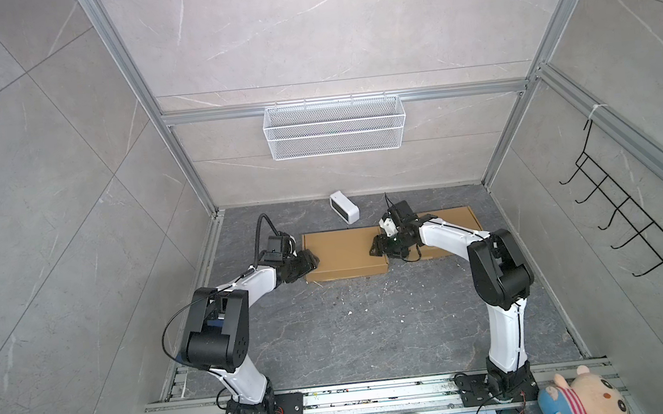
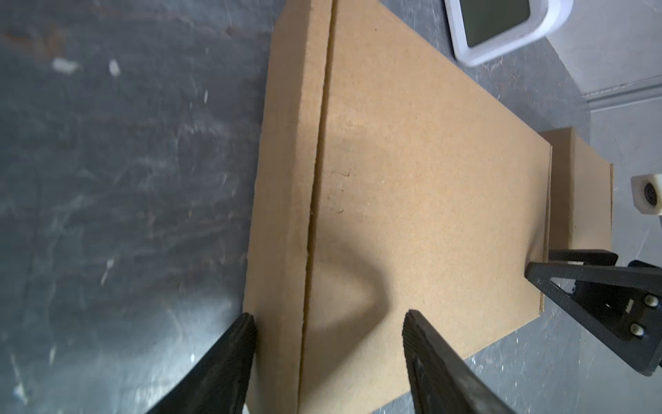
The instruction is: Fold the paper box
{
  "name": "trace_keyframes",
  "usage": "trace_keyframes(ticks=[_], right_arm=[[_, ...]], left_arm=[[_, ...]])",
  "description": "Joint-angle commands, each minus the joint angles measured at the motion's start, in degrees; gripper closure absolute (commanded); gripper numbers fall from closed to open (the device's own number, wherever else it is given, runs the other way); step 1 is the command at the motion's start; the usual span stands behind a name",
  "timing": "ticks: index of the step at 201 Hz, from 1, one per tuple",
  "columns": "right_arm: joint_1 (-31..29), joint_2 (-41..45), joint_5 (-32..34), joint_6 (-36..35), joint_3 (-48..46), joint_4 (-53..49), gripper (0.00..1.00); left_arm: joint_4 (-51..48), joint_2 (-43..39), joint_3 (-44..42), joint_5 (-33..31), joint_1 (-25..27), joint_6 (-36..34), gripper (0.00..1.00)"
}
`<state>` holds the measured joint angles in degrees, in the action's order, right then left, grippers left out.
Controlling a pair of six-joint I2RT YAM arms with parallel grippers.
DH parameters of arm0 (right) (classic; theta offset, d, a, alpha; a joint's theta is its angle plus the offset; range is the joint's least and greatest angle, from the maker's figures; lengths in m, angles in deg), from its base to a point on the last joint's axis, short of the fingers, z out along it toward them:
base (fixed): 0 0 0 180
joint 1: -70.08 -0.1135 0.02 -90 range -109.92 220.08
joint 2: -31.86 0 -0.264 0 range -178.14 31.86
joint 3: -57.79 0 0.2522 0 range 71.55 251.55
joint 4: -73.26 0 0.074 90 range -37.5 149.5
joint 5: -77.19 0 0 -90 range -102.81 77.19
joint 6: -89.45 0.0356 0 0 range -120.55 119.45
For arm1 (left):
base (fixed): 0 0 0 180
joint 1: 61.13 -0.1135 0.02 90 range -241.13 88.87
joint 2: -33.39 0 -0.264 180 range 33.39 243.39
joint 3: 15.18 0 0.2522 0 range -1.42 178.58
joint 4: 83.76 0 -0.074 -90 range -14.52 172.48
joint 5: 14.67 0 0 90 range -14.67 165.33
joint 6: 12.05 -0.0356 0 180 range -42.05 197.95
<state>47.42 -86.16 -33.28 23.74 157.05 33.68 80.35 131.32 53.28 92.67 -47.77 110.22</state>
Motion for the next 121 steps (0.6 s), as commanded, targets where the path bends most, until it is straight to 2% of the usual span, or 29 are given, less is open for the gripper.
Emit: trace_keyframes(ticks=[1,65,121], right_arm=[[-0.9,-2.6,-4.8,2.1,2.7,1.6,0.35],[-0.9,-3.1,-4.3,1.3,3.7,0.4,0.35],[-0.8,-2.4,-3.4,-1.6,4.6,-1.5,0.28]], left_arm=[[0.7,1.4,3.2,3.5,0.7,-1.1,0.33],[0.6,-0.9,1.8,3.2,0.7,-0.8,0.33],[-1.7,-2.6,1.9,2.2,-0.4,-2.3,0.29]])
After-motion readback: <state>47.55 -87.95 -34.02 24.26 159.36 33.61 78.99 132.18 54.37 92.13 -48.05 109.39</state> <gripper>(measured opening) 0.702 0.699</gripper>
